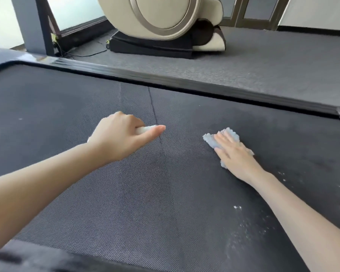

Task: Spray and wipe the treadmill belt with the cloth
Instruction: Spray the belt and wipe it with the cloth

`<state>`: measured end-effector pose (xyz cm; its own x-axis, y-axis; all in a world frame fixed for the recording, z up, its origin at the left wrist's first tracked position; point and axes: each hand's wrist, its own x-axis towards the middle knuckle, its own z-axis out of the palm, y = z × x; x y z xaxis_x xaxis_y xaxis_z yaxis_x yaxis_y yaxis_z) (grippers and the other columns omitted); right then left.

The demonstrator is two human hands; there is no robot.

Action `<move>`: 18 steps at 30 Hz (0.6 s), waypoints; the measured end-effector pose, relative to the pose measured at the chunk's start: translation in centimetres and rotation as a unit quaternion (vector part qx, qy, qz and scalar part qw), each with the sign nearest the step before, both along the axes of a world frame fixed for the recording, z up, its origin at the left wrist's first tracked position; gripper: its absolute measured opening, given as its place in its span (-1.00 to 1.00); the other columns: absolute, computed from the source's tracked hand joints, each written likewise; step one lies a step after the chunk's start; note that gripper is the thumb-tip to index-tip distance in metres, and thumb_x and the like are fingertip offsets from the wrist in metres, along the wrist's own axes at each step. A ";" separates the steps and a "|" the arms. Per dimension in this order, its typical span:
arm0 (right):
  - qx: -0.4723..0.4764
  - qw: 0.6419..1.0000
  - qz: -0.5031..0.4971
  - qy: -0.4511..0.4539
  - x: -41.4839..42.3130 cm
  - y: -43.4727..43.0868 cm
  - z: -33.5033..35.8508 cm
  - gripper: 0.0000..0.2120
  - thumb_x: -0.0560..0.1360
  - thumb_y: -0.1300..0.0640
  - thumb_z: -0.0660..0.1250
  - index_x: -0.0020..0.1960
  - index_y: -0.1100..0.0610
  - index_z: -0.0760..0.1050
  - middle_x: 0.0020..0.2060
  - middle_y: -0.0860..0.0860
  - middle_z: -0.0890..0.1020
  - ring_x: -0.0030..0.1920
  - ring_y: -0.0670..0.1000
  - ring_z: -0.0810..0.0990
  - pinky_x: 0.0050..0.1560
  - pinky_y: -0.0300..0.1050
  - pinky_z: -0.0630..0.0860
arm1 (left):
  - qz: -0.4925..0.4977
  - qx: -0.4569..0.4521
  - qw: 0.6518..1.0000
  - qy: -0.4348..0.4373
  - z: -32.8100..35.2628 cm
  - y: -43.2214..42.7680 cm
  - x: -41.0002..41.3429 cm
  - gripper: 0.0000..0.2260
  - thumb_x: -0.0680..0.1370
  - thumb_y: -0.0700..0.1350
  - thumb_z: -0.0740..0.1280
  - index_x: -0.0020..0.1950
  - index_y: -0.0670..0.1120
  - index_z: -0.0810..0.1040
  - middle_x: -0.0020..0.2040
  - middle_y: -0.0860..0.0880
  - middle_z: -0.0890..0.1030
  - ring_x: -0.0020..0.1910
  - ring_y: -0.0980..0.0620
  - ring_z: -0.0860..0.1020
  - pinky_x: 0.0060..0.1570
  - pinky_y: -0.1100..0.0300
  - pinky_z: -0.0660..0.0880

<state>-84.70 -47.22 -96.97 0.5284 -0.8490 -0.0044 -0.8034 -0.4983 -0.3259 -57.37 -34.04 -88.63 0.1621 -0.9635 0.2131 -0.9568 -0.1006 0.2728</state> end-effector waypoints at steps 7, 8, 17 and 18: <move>-0.023 1.000 0.006 0.011 -0.6 0.1 -1.5 -0.54 0.66 0.02 0.01 0.54 0.06 0.11 0.54 -0.06 0.10 0.54 -0.08 -0.05 0.50 -0.05 -0.03 | -0.031 0.008 0.999 0.002 1.9 1.5 -1.8 -0.33 0.37 0.51 -0.06 -0.49 -0.09 0.24 -0.55 0.04 0.33 -0.50 0.01 0.38 -0.40 0.14 0.29; -0.018 1.000 -0.002 0.013 -0.6 0.4 -1.4 -0.54 0.66 0.02 0.00 0.54 0.06 0.10 0.54 -0.06 0.09 0.54 -0.07 -0.05 0.51 -0.03 -0.02 | -0.039 0.017 0.999 0.000 2.3 1.9 -1.7 -0.33 0.37 0.51 -0.07 -0.49 -0.08 0.24 -0.55 0.05 0.33 -0.49 0.01 0.38 -0.41 0.15 0.26; -0.029 0.999 -0.035 0.013 -0.3 0.7 -2.2 -0.54 0.66 0.01 0.00 0.54 0.02 0.10 0.54 -0.11 0.08 0.53 -0.12 -0.07 0.51 -0.08 -0.04 | -0.077 0.032 0.995 -0.051 -0.7 3.0 0.6 -0.30 0.32 0.54 -0.13 -0.46 -0.09 0.30 -0.53 0.02 0.39 -0.46 -0.02 0.44 -0.38 0.14 0.36; -0.019 0.999 -0.030 0.012 -0.5 0.9 -1.9 -0.54 0.66 0.00 0.00 0.54 0.01 0.08 0.54 -0.12 0.06 0.53 -0.15 -0.09 0.51 -0.10 -0.08 | -0.083 0.023 0.995 -0.051 -1.3 2.7 0.6 -0.30 0.33 0.54 -0.14 -0.46 -0.08 0.30 -0.53 0.03 0.39 -0.46 -0.01 0.44 -0.38 0.14 0.35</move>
